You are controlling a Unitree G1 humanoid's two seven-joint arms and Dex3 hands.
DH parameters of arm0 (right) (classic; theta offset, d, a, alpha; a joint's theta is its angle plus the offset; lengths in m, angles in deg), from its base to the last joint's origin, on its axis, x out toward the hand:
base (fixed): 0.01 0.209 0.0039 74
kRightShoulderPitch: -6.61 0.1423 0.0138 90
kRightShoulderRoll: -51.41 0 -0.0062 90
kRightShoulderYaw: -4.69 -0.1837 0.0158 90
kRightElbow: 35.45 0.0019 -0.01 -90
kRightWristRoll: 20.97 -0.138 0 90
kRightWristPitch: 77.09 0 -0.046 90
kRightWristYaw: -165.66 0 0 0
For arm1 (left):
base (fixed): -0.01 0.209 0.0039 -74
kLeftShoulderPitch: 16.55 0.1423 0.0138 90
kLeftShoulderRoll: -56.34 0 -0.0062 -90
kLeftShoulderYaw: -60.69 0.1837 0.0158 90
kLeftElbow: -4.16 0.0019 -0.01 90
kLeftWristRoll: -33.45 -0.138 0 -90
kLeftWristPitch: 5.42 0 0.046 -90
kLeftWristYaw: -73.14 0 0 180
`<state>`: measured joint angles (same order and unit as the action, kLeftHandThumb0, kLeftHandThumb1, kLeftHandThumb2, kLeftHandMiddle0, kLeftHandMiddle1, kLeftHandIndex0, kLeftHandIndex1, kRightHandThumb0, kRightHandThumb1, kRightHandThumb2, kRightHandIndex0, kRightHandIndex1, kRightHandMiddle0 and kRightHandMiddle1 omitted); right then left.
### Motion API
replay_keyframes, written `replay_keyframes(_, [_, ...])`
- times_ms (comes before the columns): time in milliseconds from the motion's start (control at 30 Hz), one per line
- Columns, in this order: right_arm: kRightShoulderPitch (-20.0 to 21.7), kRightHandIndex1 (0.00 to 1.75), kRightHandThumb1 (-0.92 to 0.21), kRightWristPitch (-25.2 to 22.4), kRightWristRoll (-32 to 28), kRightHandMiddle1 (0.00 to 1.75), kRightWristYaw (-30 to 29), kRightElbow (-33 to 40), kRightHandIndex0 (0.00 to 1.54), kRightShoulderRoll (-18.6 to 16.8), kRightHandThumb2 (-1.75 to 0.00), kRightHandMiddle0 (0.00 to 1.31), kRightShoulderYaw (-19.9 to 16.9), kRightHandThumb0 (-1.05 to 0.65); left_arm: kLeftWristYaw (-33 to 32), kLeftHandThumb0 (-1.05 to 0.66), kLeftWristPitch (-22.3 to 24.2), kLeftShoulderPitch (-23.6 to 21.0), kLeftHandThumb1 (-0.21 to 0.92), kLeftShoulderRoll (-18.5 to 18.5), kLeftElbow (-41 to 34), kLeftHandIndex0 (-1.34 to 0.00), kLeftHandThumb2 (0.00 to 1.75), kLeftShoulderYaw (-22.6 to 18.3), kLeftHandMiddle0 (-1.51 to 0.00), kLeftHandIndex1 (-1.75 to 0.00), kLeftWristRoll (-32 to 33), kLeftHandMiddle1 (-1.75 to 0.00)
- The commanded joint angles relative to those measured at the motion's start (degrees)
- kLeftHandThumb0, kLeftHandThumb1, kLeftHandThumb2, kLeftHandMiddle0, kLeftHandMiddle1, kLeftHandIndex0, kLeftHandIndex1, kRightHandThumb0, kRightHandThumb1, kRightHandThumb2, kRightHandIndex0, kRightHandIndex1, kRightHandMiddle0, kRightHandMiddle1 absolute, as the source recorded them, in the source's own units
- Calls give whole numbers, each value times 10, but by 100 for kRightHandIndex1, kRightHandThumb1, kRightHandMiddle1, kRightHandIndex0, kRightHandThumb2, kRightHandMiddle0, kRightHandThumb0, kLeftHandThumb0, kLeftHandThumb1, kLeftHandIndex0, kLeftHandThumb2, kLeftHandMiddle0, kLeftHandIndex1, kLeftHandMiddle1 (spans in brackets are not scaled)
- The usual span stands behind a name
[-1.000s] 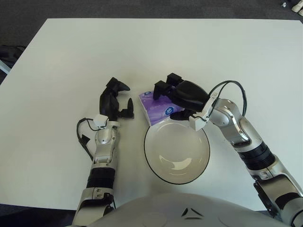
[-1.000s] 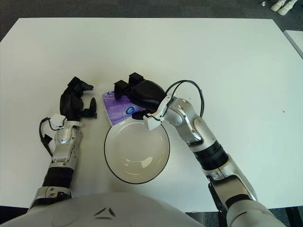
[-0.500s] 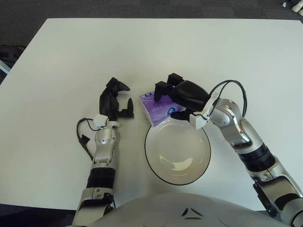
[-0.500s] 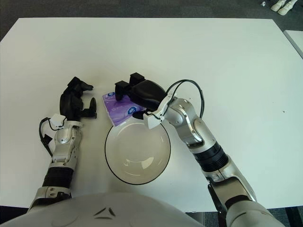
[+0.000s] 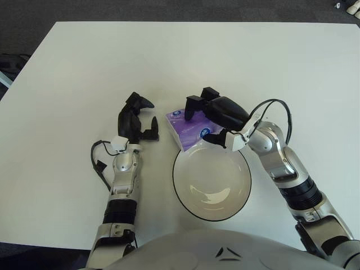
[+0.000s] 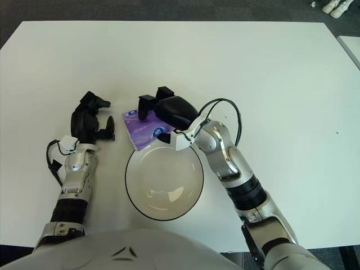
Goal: Put the tissue paper into the plate.
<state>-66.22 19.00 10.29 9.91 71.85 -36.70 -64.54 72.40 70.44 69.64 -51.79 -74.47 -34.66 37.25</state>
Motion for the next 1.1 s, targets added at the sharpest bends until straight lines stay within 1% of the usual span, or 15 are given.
replay_keyframes(0, [-14, 173, -6, 11, -41, 174, -12, 19, 80, -9, -161, 58, -18, -1, 1, -1, 12, 35, -9, 2, 31, -74, 175, 1, -90, -165, -4, -175])
replay_keyframes(133, [-18, 171, -7, 35, -64, 175, -30, 13, 81, -16, -160, 56, -26, -1, 7, -1, 6, 35, -9, 4, 33, -74, 175, 1, -90, -165, -1, -175])
replay_keyframes(233, [-18, 171, -5, 56, -74, 175, -44, 5, 83, -19, -162, 57, -29, 0, 11, -1, 2, 35, -9, 4, 34, -75, 175, 2, -90, -165, 2, -175])
replay_keyframes(433, [-16, 171, -3, 121, -101, 175, -75, -21, 85, -26, -164, 58, -36, 0, 12, -1, -2, 34, -9, 5, 39, -75, 175, 1, -89, -166, 0, -175])
replay_keyframes(567, [-15, 170, -2, 179, -131, 175, -94, -44, 86, -35, -165, 59, -42, 0, 1, -1, 0, 34, -9, 4, 40, -75, 175, 3, -88, -166, -11, -175])
replay_keyframes(733, [-12, 172, -1, 223, -147, 175, -98, -63, 86, -32, -166, 60, -43, 0, 0, -1, -2, 32, -9, 2, 50, -77, 175, 2, -88, -164, -13, -175])
replay_keyframes(867, [-7, 173, -1, 249, -151, 175, -96, -76, 86, -28, -167, 60, -43, 0, 4, -1, -9, 24, -9, 3, 71, -77, 175, -3, -89, -164, -7, -175])
replay_keyframes(1067, [1, 174, -1, 292, -150, 175, -98, -93, 85, -22, -168, 60, -46, 0, 6, -1, -4, 17, -9, 1, 84, -77, 175, -11, -88, -164, 4, -175])
